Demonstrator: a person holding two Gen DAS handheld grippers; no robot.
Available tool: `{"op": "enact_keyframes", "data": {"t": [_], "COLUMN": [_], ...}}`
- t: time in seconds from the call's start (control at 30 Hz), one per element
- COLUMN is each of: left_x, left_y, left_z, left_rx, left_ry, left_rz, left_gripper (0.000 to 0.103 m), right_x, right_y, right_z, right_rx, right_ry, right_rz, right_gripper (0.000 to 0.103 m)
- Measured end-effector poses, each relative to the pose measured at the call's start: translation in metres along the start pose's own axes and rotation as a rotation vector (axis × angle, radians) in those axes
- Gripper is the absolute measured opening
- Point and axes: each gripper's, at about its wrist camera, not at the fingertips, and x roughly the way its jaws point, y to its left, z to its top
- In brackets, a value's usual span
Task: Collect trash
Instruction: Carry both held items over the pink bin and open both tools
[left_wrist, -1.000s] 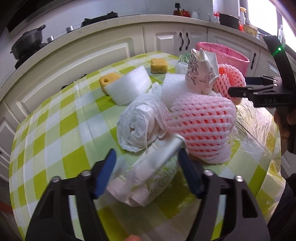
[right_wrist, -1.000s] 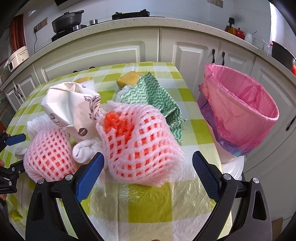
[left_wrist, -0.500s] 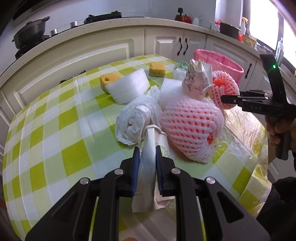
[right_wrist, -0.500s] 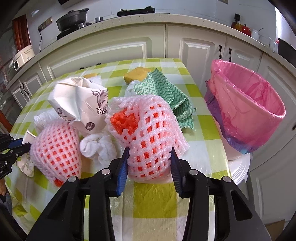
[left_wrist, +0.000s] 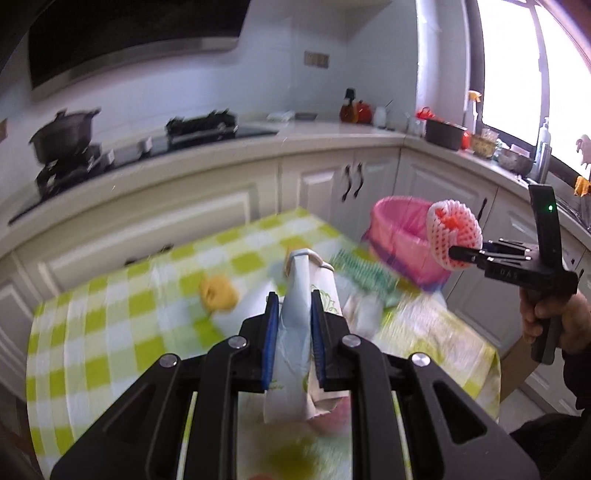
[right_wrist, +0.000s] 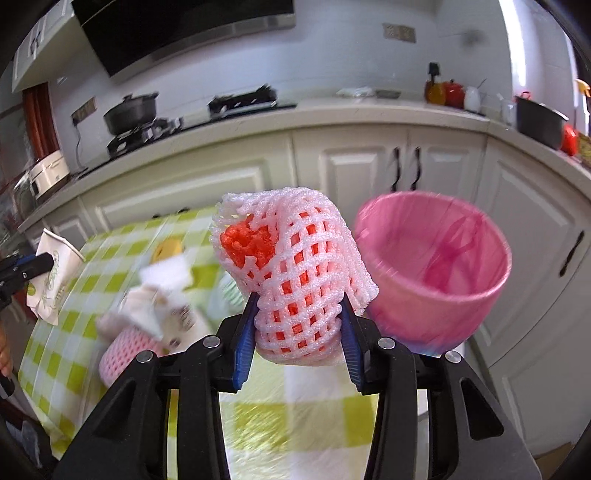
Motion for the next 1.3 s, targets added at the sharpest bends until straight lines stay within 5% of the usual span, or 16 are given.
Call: {"op": "enact_keyframes", "data": {"t": [0.17, 0.4, 0.7, 0.8, 1.0, 1.3], "left_x": [0.047, 0.134, 0.234, 0.25, 0.241, 0.156], "left_y": [-0.042, -0.121, -0.179, -0.181, -0.165, -0.095], "left_z": [0.067, 0.139, 0.16, 0.16, 0.159, 0.133], "left_rx": [0.014, 0.027, -0.013, -0.031, -0.07, -0.145], "left_ry": [-0.06, -0.048, 0.069, 0.09, 0.081, -0.025], "left_rz": [-0.101, -0.242, -0.287, -0.274, -0.27, -0.193], "left_gripper": [0.017, 0.017, 0.018, 0.051, 0.053, 0.065], "right_x": [0.001, 0.027, 0.068, 0.073, 0.068, 0.033], "right_y": [-0.052, -0.119, -0.163, -0.171, -0.18, -0.14], "right_z": [0.032, 0.061, 0.065, 0.061, 0.053, 0.036], "right_rx": [0.047, 0.113, 0.145, 0.157, 0.179, 0.167], "right_ry": [-0.043, -0.06, -0.031, -0.031, -0.028, -0.077], "right_rz": [-0.095, -0.187, -0.173, -0.193, -0.217, -0.216], "right_gripper": [0.041, 0.041, 0.049, 0.069, 0.07, 0.083]}}
